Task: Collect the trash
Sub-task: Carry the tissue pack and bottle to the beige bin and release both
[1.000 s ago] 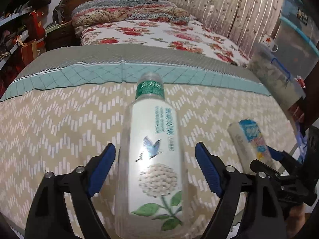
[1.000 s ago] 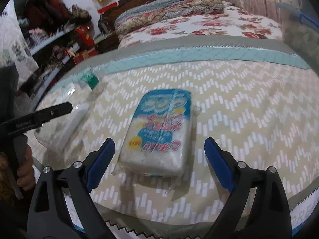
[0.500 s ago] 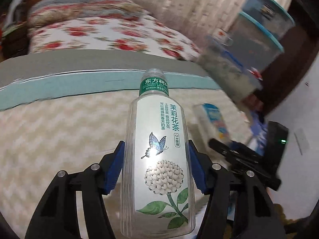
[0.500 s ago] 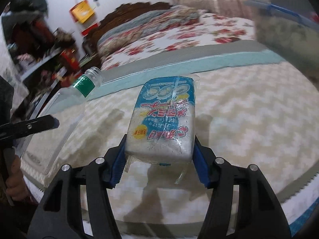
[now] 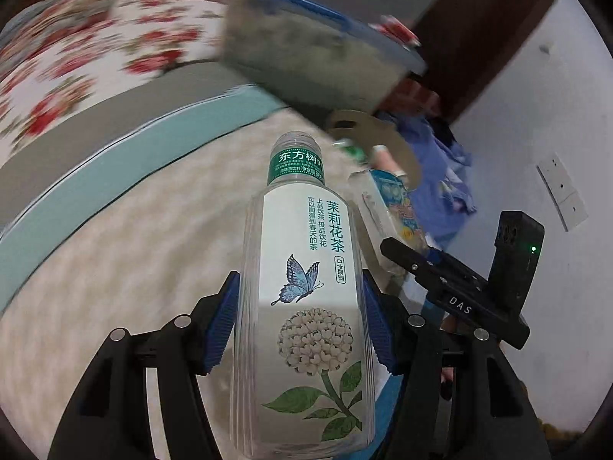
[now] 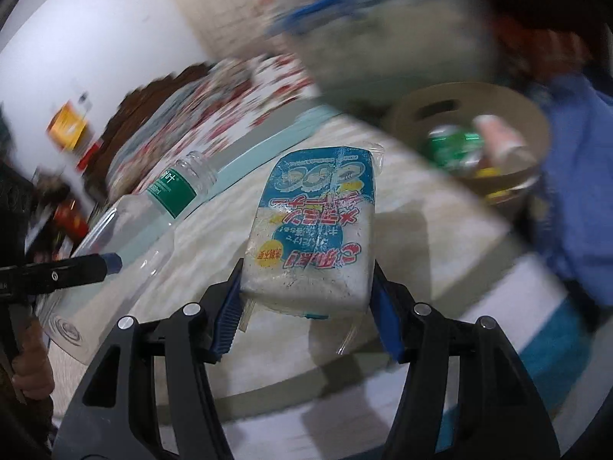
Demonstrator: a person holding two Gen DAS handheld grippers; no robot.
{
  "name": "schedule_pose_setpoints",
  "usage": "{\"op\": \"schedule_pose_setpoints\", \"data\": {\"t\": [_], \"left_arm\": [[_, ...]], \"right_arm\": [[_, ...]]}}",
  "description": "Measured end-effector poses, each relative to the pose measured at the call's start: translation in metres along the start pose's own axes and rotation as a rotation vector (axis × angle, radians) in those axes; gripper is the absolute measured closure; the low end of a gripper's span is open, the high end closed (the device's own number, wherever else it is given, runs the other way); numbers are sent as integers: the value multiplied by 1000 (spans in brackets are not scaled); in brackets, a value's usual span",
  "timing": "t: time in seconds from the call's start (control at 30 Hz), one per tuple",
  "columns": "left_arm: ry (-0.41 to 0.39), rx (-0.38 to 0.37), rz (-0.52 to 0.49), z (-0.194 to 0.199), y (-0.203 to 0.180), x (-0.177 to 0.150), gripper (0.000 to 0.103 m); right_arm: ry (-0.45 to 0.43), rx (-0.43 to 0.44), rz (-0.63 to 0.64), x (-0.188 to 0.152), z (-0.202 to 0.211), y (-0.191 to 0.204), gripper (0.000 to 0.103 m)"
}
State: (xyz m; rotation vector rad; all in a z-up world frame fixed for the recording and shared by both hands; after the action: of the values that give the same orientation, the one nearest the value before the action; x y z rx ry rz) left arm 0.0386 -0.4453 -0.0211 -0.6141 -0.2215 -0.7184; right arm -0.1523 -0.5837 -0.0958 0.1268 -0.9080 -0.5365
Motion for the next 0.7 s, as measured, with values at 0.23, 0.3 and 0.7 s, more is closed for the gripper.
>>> {"op": "schedule_pose_setpoints", "data": {"t": [0.23, 0.3, 0.7], "left_arm": [[56, -67, -30, -97, -85, 72, 45], [62, -99, -1, -116, -97, 89, 44], [94, -147, 113, -191, -114, 139, 35]], "right_arm": [[-30, -100, -129, 42, 1, -111, 41], [-39, -125, -122, 53, -2, -126, 41], [-19, -216, -36, 81, -32, -142, 12]]}}
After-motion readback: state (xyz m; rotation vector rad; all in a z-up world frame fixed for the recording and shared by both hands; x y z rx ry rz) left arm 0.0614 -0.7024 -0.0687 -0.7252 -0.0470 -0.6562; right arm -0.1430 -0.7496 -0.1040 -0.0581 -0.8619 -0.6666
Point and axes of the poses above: each gripper's, at about its wrist camera, not at the fingertips, and z roughly against the way its jaws point, y to its left, x to its top, the point moved 1 cm from there along -z, roughly the way its jaws point, and after that the axes turned 13 degrees about z, right-handed, at the moved point
